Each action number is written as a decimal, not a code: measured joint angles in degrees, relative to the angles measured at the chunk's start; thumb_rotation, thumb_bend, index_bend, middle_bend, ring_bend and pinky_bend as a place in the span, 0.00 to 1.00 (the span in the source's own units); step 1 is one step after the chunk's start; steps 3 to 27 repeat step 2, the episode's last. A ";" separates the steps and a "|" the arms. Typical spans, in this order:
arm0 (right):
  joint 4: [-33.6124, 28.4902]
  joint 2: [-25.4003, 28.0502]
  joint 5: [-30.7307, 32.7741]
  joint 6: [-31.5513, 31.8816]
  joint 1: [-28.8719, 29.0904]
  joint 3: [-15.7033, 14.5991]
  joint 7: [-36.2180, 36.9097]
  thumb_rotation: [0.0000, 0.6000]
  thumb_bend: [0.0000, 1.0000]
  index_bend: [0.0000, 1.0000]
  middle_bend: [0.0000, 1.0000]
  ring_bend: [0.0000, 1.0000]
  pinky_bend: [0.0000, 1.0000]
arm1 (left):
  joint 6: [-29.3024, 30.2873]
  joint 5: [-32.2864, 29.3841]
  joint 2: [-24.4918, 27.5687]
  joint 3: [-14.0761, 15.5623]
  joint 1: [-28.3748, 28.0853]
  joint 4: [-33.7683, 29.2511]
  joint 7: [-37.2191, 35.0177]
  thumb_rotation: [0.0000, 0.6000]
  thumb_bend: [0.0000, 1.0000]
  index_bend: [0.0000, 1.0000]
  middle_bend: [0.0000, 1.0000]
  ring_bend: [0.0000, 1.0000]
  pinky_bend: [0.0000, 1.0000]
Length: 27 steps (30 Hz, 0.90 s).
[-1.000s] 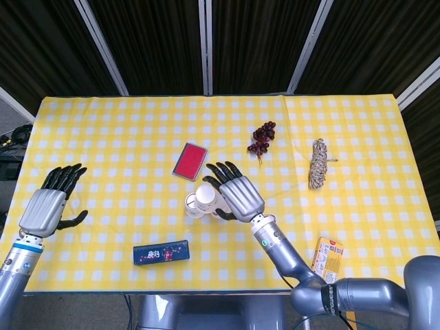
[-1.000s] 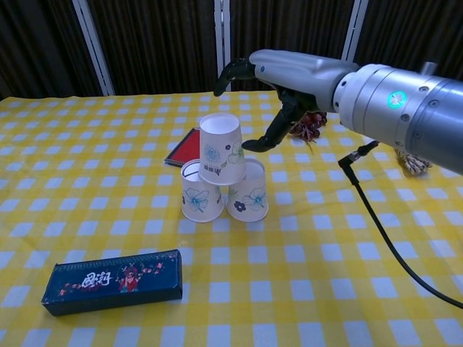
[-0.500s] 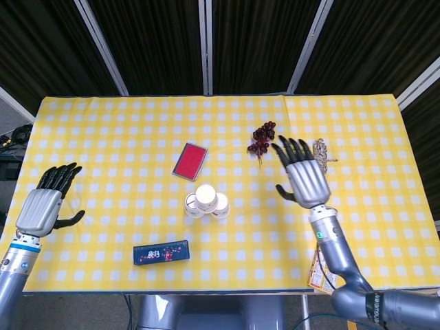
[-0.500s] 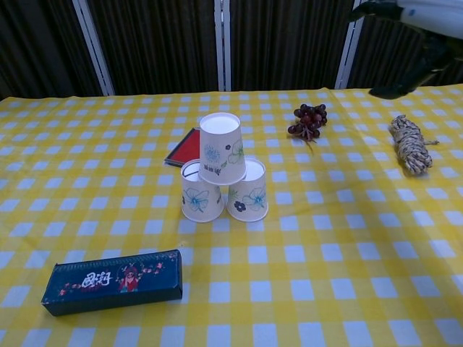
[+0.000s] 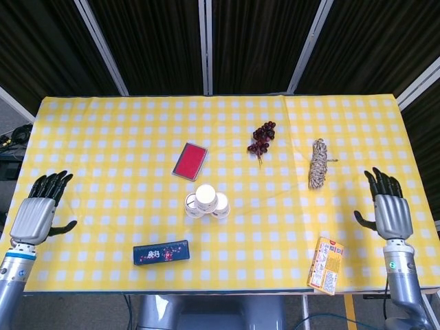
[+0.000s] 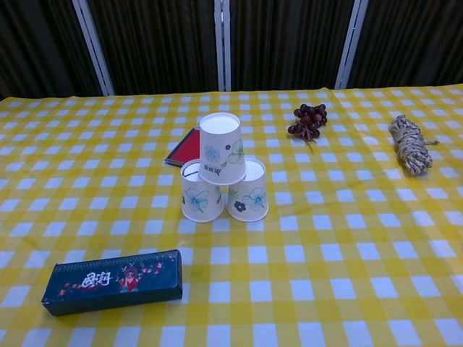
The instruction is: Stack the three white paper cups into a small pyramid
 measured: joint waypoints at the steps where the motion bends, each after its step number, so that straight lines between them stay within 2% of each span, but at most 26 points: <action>1: 0.69 -0.13 -0.49 0.41 -0.76 -0.19 1.16 1.00 0.16 0.00 0.00 0.00 0.00 | 0.21 -0.13 -0.14 0.22 0.42 0.50 -0.12 1.00 0.18 0.00 0.00 0.00 0.00; 27: 1.34 -0.25 -1.31 0.99 -1.61 -0.40 2.38 1.00 0.16 0.00 0.00 0.00 0.00 | 0.41 -0.21 -0.23 0.33 0.70 0.84 -0.25 1.00 0.18 0.00 0.00 0.00 0.00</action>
